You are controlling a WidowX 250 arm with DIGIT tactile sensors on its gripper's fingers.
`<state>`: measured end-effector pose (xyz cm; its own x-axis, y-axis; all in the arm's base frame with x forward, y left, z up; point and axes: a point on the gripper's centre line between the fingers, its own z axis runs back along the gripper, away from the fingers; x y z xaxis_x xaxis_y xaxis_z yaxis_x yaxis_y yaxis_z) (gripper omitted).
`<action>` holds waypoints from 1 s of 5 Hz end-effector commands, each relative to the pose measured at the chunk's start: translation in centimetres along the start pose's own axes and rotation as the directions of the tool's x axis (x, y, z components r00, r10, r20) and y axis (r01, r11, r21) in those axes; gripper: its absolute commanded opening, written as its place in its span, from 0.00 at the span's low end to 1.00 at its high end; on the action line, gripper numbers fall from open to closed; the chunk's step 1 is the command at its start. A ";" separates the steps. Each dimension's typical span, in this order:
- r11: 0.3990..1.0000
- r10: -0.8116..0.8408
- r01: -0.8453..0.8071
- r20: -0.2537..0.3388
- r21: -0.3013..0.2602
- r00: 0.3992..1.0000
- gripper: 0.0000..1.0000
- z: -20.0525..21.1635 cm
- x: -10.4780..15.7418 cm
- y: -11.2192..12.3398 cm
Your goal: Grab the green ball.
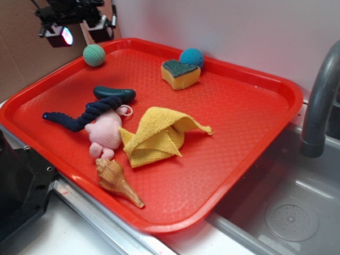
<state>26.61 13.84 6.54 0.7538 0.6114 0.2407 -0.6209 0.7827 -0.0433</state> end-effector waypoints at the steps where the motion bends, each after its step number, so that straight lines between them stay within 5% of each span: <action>1: 0.996 -0.023 0.024 -0.013 0.090 1.000 1.00 -2.4 3.5 -0.2; 3: 0.991 -0.001 0.005 -0.032 0.135 1.000 1.00 -3.0 3.5 2.0; 4: 0.989 -0.003 0.008 -0.038 0.147 0.999 0.00 -4.1 3.6 1.7; 5: 0.988 -0.015 0.025 -0.068 0.154 0.998 0.00 -5.1 4.0 1.3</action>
<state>29.56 17.11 2.00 0.7770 0.6114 0.1495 -0.6282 0.7684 0.1221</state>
